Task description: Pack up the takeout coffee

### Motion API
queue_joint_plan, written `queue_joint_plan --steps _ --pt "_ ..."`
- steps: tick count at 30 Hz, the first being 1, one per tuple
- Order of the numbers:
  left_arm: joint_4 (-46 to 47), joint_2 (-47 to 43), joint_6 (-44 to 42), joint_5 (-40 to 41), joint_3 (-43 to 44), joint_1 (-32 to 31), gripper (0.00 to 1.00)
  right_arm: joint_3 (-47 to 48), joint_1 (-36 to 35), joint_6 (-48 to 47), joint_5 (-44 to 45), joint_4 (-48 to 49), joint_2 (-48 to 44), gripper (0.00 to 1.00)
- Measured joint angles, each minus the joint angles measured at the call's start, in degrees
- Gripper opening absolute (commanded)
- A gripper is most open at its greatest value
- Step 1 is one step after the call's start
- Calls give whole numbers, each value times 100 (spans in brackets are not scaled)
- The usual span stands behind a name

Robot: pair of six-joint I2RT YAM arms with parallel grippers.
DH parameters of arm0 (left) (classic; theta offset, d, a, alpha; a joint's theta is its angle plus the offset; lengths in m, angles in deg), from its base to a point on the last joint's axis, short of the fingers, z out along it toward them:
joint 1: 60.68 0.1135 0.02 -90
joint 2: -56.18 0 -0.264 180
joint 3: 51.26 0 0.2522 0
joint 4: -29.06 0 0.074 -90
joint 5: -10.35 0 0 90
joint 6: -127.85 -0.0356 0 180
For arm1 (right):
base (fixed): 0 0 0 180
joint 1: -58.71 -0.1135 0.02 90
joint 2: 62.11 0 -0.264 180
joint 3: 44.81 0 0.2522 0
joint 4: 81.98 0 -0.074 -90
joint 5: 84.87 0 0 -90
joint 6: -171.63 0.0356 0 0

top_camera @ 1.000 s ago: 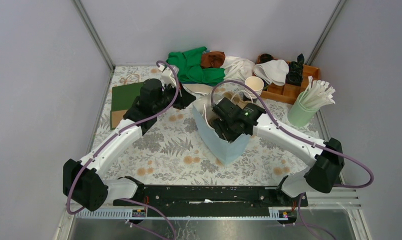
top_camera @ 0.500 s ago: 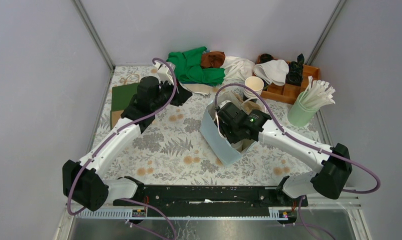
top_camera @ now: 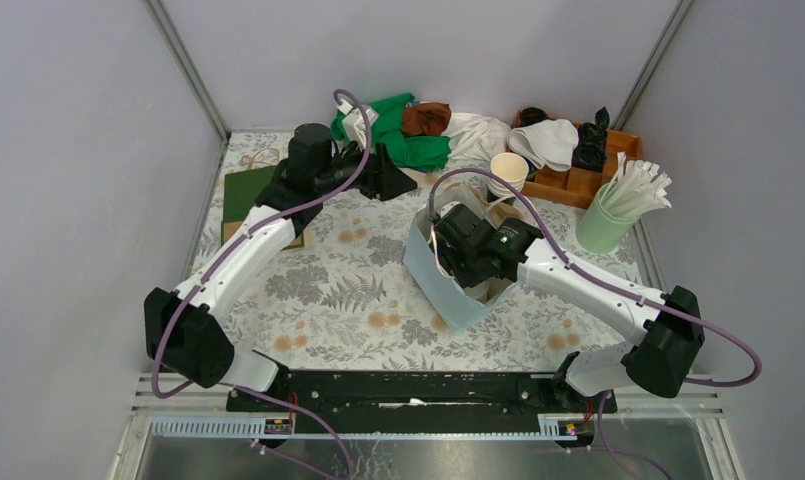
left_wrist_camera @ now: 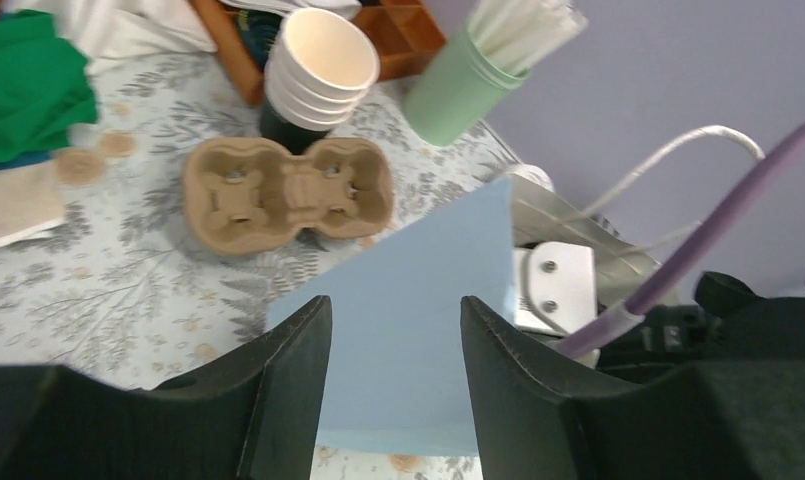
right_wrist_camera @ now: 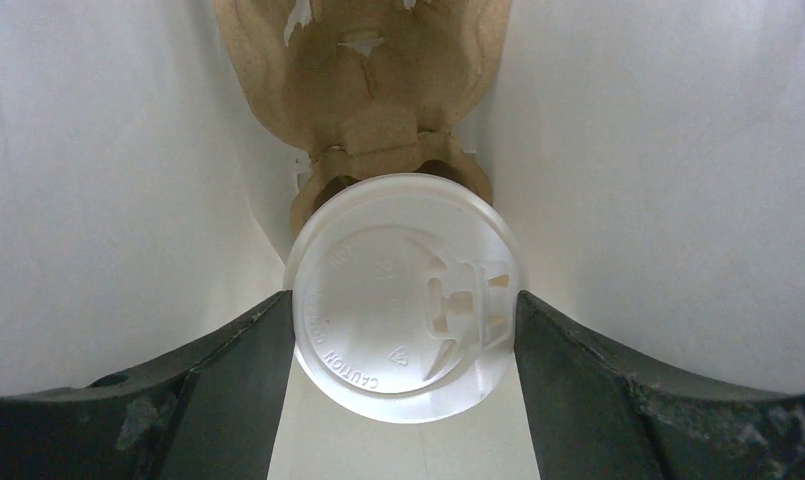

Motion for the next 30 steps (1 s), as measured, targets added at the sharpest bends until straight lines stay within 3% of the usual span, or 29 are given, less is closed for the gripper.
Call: queue_joint_plan --steps 7,13,21,25,30 --pt "-46 151 15 -944 72 -22 59 0 0 -96 -2 -7 0 57" --pt "-442 225 -179 -1281 227 -175 50 0 0 -120 -7 -7 9 57" --pt "-1117 452 -688 -1038 518 -437 28 0 0 -155 -11 -11 9 57" --pt "-1423 577 -922 -737 756 -501 2 0 0 -157 -11 -13 9 56" --pt "-1755 651 -1097 -280 979 -619 0 0 0 -157 -20 -37 -9 56"
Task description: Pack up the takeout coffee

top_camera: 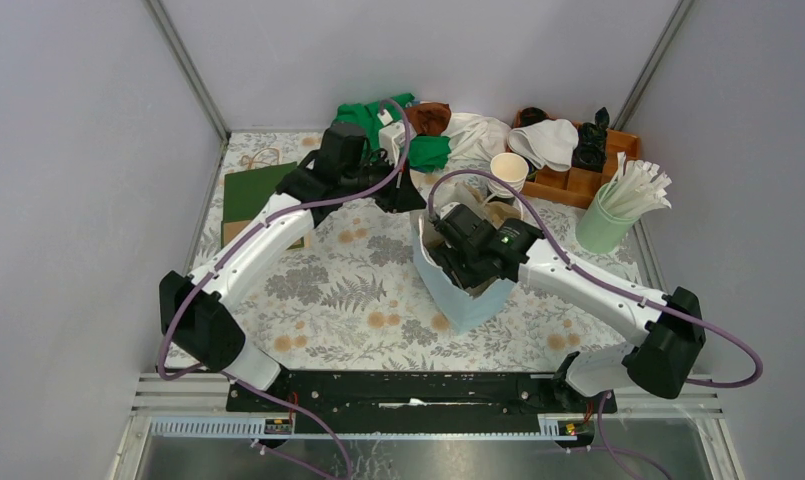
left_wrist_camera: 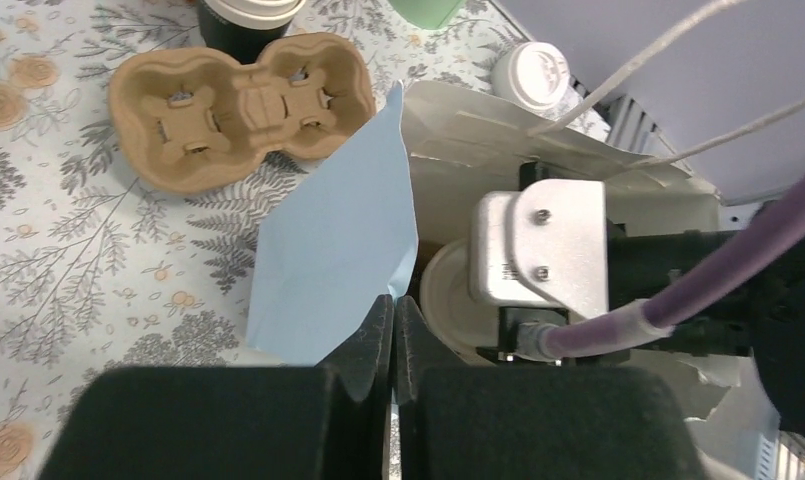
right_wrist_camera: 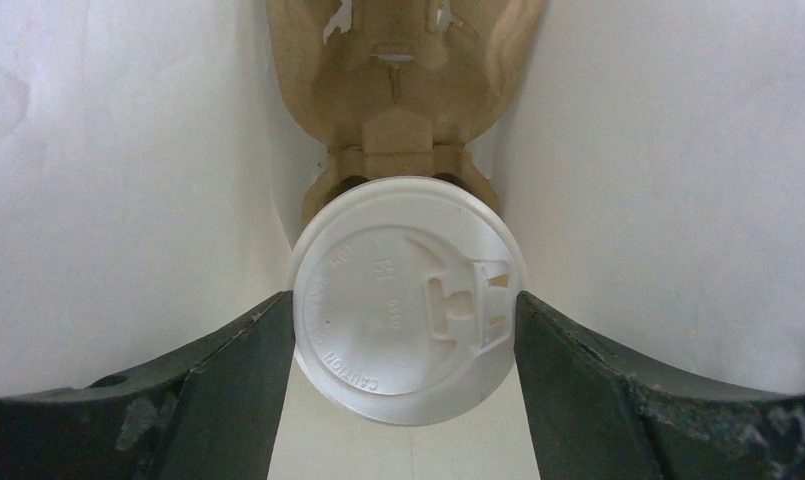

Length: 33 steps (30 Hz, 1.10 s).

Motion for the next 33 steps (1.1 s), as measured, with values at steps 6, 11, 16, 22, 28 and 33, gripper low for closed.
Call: queue_joint_plan --steps 6,11,16,22,28,33 --pt "-101 -22 -72 557 17 -33 0 -122 0 -2 2 4 -356 55" --pt "-72 -181 -55 846 -105 -44 0 -136 -2 -2 -2 4 -533 56" --pt "-2 -299 -13 1051 -168 -59 0 -151 -2 2 -9 15 -535 56" --pt "9 -345 11 1257 -232 -74 0 -343 -2 7 -28 146 -535 56" --pt "111 -380 44 1307 -334 -74 0 -562 -2 17 -4 468 -531 56" --pt "179 -433 59 1311 -407 -74 0 -684 -15 20 24 649 -529 56"
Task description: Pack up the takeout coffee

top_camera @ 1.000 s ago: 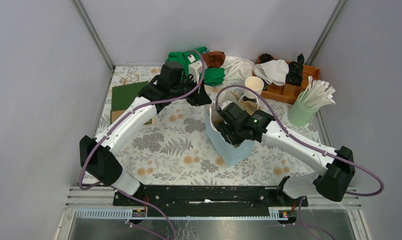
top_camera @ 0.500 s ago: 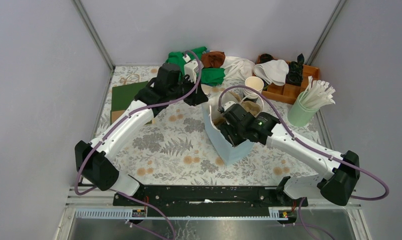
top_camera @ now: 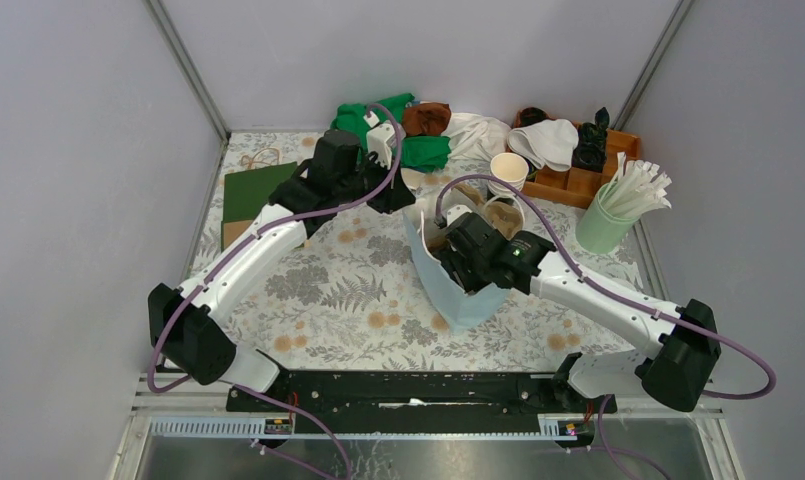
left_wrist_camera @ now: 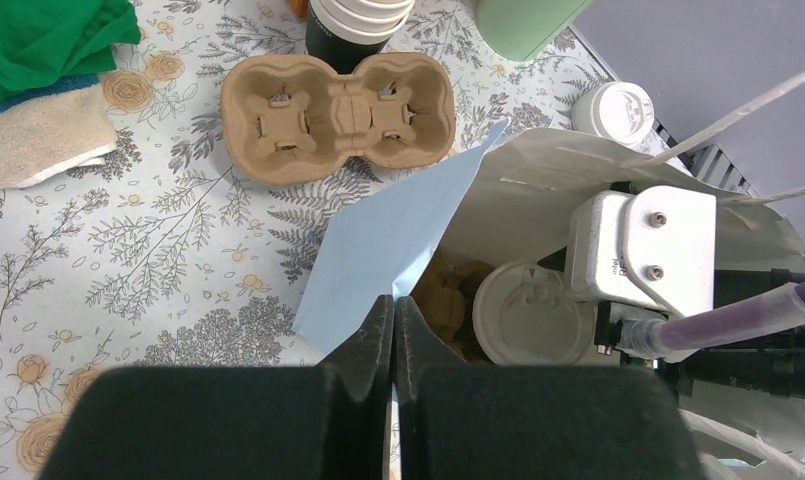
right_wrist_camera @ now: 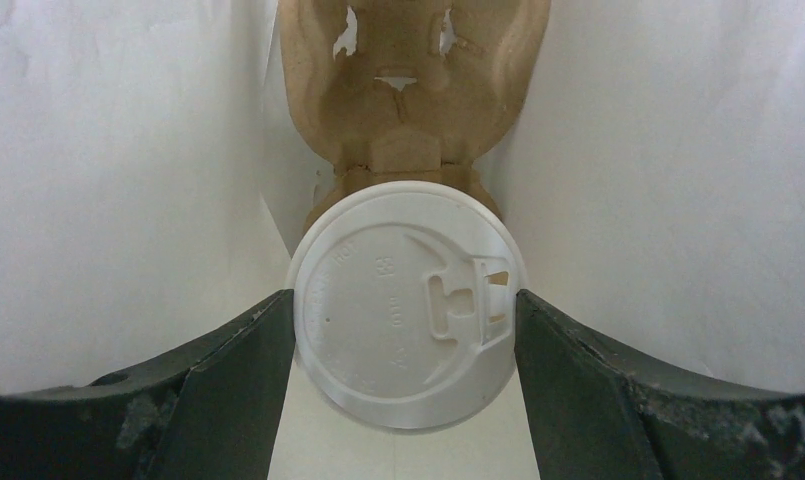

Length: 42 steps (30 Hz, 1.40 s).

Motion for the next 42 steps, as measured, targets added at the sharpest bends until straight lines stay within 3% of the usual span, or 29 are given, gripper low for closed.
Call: queue_joint_plan --steps 6,9,15,20,28,38,42 --pt "13 -2 9 0 -9 -2 0 118 -7 22 -2 -83 63 56" --pt "13 -2 7 17 -9 0 0 297 -17 33 -4 -271 155 64" --pt "15 -11 -13 61 -9 0 0 422 -24 42 -2 -435 179 69" --pt "31 -42 -44 61 -9 0 0 546 -24 37 -2 -560 179 86" --pt "74 -105 -57 55 -9 0 0 769 -24 22 4 -688 179 99" --pt "81 -116 -105 55 -7 2 0 1272 -24 24 11 -785 249 99" --pt "81 -116 -146 59 -7 0 0 1558 -24 28 13 -789 437 93"
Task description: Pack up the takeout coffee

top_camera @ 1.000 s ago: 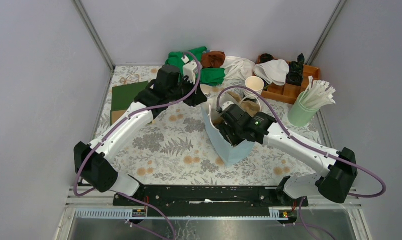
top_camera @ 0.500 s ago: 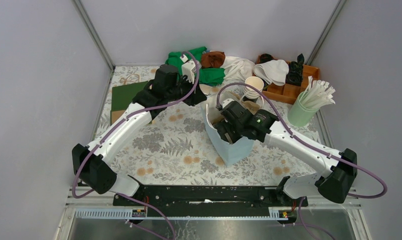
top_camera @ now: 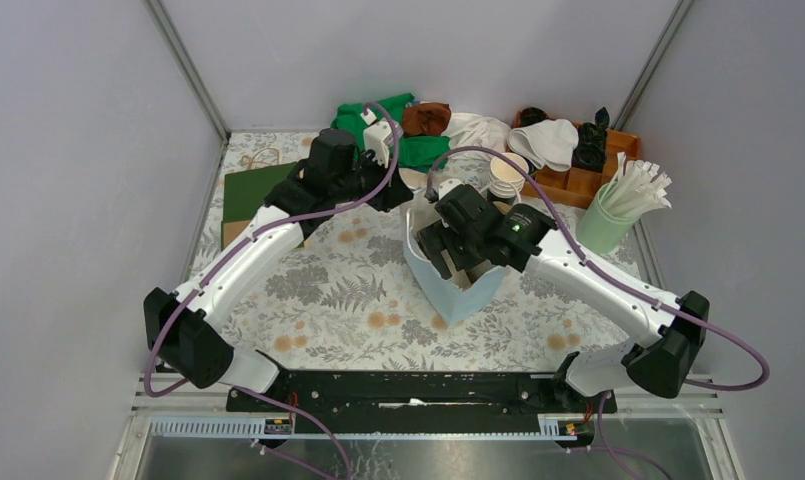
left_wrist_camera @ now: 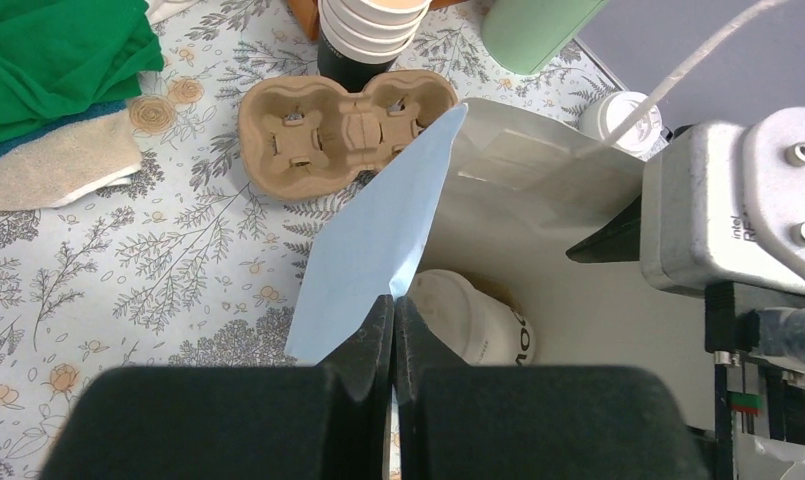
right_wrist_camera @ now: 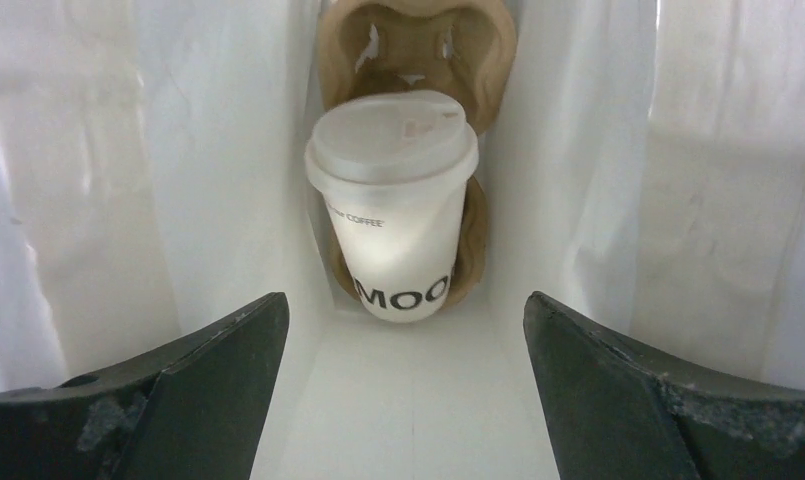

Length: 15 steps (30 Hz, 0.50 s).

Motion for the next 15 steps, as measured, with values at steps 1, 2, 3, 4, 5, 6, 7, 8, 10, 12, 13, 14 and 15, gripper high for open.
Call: queue_joint_plan --steps 1,2,3,4,5,6,7,8,10,12,13,14,15 --pt "-2 0 -11 2 0 0 0 90 0 2 2 0 70 93" --pt "-2 0 -17 2 0 0 0 170 0 2 4 4 136 93" --pt "-2 0 -20 2 0 -2 0 247 0 2 7 9 195 93" --pt "-4 0 -26 7 0 -2 0 326 0 0 4 13 249 93" --pt "-4 0 -39 20 0 -2 0 409 0 -4 7 13 299 93" --pt "-4 -2 -48 42 0 -2 0 490 0 -7 9 13 334 92" --pt "-4 -4 -57 52 0 -4 0 564 0 -7 9 11 352 90" --pt "-9 -11 -61 79 0 -7 0 627 0 -7 9 2 354 88" --pt "-26 -46 -85 160 0 -15 0 772 0 -4 13 -15 352 81" --pt "-24 -122 -111 264 0 -15 0 872 0 -4 15 -15 350 73" --pt "-20 -151 -120 282 0 -15 0 885 0 11 13 -11 334 72" --pt "-17 -201 -142 352 0 -22 0 885 0 20 11 -28 319 70" --pt "-7 -256 -157 404 0 -22 0 883 0 28 7 -50 304 68"
